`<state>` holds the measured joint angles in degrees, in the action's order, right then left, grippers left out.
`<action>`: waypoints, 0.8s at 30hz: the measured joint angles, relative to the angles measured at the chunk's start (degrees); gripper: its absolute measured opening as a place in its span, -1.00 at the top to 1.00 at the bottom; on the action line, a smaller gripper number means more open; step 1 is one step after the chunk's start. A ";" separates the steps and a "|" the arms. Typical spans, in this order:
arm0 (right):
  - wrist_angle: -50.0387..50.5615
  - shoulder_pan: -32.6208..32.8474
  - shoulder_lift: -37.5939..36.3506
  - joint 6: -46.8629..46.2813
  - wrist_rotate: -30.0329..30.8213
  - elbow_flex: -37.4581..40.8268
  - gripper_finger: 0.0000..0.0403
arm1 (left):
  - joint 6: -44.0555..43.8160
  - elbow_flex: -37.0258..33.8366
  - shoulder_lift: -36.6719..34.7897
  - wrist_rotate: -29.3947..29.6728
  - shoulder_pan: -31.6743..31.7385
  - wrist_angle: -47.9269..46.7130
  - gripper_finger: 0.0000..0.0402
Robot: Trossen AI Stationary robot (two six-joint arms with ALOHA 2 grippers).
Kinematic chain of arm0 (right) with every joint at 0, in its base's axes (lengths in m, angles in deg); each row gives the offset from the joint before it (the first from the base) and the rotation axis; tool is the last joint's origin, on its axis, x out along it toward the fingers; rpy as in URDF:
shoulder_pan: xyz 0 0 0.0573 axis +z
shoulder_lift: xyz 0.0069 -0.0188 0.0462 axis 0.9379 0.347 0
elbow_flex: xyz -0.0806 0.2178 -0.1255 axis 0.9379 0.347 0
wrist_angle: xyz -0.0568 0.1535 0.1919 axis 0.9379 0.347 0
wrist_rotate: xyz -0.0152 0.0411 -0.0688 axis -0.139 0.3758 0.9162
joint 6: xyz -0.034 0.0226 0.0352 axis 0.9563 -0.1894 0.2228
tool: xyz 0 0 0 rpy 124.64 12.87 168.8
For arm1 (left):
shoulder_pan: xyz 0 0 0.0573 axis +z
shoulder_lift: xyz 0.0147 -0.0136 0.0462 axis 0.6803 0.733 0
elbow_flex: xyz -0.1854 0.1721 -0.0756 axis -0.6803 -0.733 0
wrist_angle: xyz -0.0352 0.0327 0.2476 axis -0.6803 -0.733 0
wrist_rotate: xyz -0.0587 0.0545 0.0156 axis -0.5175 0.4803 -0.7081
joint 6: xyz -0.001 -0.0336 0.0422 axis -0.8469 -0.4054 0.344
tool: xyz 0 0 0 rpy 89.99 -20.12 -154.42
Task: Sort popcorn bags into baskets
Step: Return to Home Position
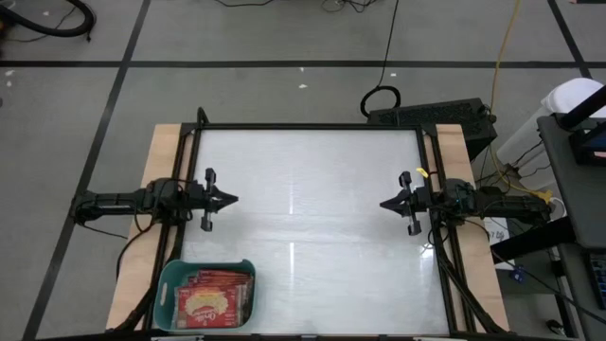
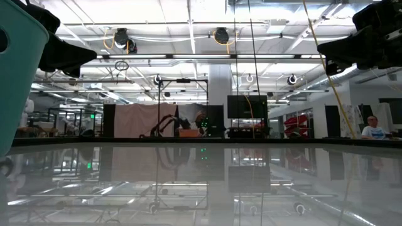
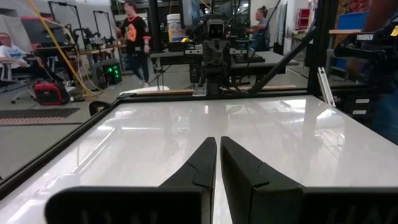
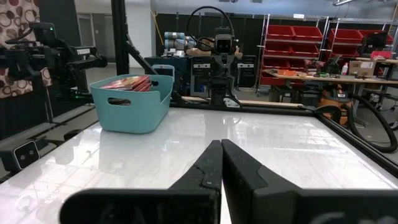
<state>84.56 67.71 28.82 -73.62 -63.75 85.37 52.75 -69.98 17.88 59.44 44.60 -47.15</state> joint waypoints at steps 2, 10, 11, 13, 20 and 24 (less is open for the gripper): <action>0.00 0.00 0.00 -0.01 0.00 0.00 1.00 | 0.08 0.00 0.00 0.00 0.00 0.00 0.86; 0.00 -0.01 0.00 -0.01 0.00 0.00 1.00 | -0.74 0.00 0.00 0.00 0.00 0.00 0.86; 0.00 -0.01 0.02 0.00 0.00 0.00 1.00 | -0.91 0.00 -0.02 0.02 0.00 0.00 0.86; 0.00 0.00 0.00 -0.02 0.00 0.00 1.00 | -0.92 0.00 -0.02 0.02 0.00 0.00 0.86; 0.00 0.01 0.00 0.00 0.00 0.00 1.00 | -0.96 0.00 -0.02 0.00 0.00 0.00 0.86; 0.01 -0.01 0.00 0.00 0.00 0.00 1.00 | -1.02 0.00 0.00 0.01 0.00 -0.01 0.86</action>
<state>84.57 67.70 28.81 -73.62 -63.75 85.37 51.73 -69.98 17.88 59.44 44.60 -47.15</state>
